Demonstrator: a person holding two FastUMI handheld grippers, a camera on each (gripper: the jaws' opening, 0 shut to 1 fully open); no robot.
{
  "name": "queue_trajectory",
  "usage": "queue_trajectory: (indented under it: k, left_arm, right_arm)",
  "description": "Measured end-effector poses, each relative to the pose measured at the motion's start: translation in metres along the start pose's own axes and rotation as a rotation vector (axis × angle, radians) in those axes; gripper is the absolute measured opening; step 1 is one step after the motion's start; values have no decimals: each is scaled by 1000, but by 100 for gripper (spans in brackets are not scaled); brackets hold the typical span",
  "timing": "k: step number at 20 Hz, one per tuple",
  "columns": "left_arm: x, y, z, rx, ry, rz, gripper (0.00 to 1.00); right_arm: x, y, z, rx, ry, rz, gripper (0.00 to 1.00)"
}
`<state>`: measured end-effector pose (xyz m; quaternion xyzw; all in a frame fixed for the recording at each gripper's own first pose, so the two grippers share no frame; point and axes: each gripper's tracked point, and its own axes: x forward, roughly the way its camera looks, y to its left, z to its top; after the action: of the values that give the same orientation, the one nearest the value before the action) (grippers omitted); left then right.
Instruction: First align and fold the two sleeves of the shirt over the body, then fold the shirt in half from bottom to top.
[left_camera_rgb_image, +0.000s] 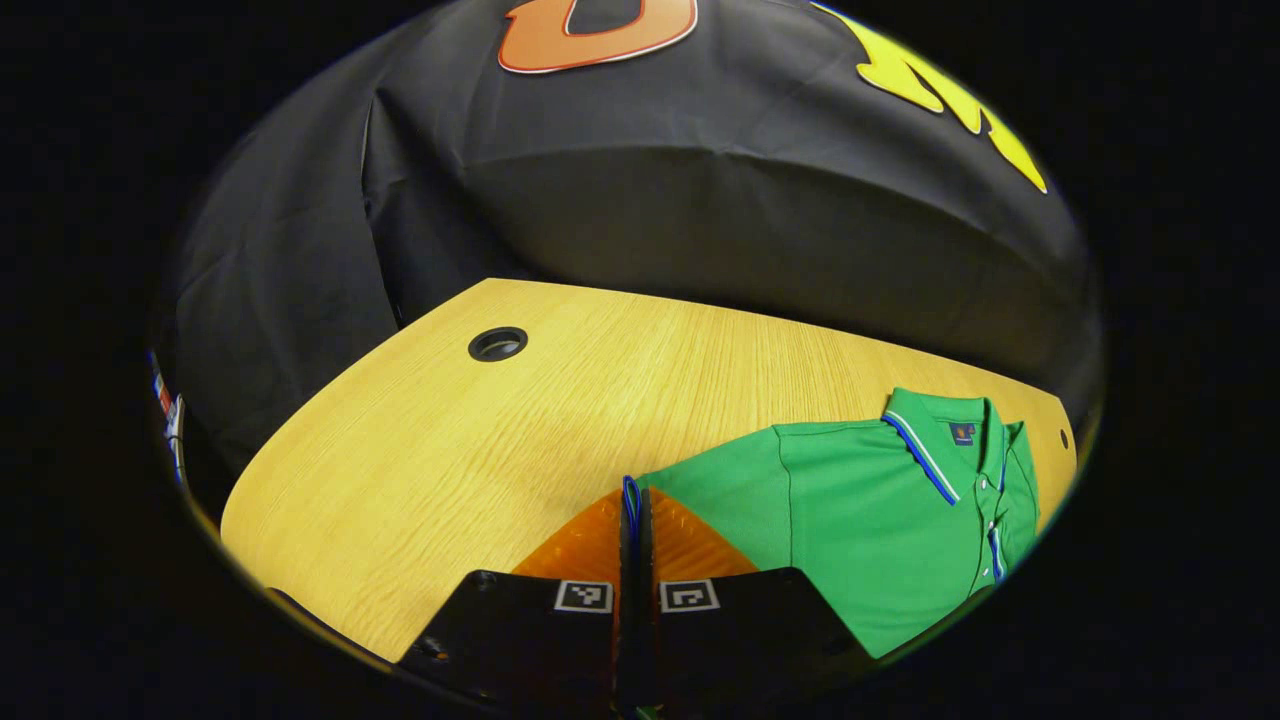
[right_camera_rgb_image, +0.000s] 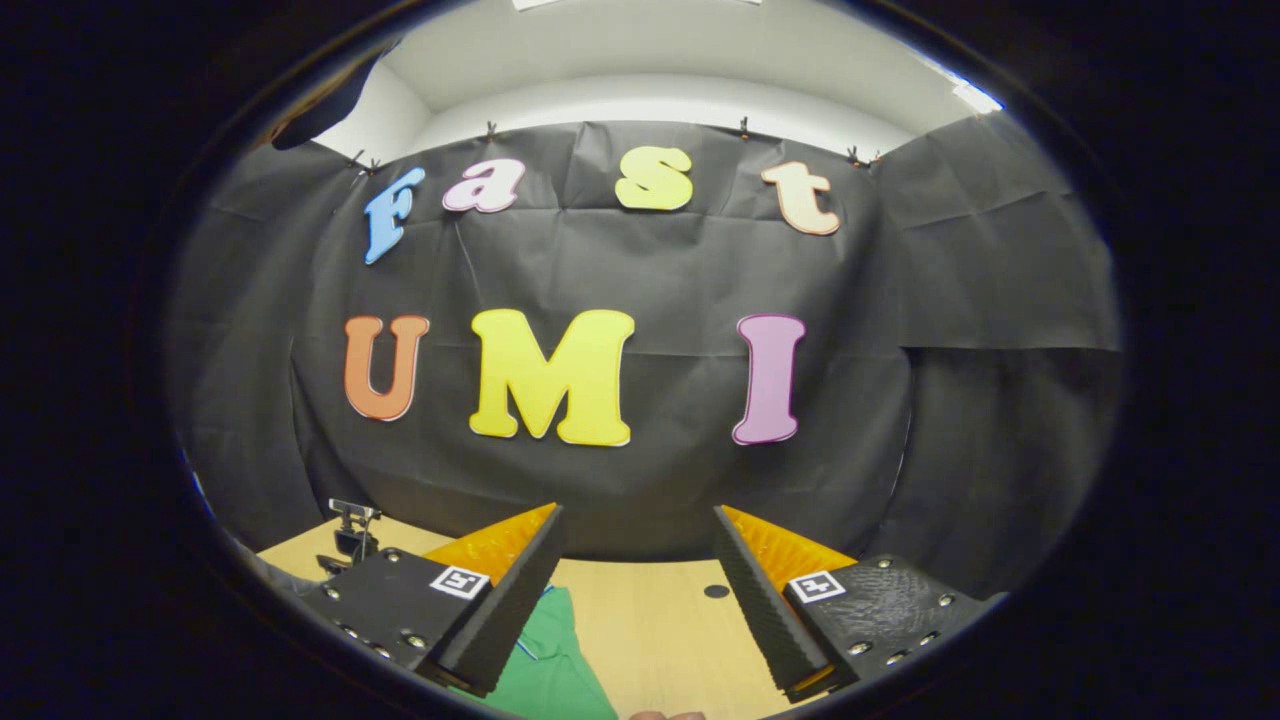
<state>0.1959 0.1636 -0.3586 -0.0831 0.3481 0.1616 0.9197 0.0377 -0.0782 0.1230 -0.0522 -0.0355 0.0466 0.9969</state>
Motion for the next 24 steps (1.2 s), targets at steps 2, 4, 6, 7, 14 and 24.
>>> queue_trajectory:
  k: [2,4,6,7,14,24]
  left_arm:
    - [-1,-1,0,22,7,-1,4]
    - [-2,-7,0,23,14,-23,3]
    - [-6,-14,-2,12,22,-38,3]
    - [-9,-18,2,14,10,-44,3]
    - [-43,-78,40,65,-106,-153,3]
    - [-89,-154,42,176,-172,-269,3]
  right_arm:
    - [1,1,1,-3,-4,0,93]
    - [2,3,0,-4,-3,4,93]
    - [3,4,-4,-6,4,10,93]
    - [4,5,-5,-6,8,12,93]
    - [3,8,-7,-9,9,25,93]
    - [-2,-4,-14,34,6,9,93]
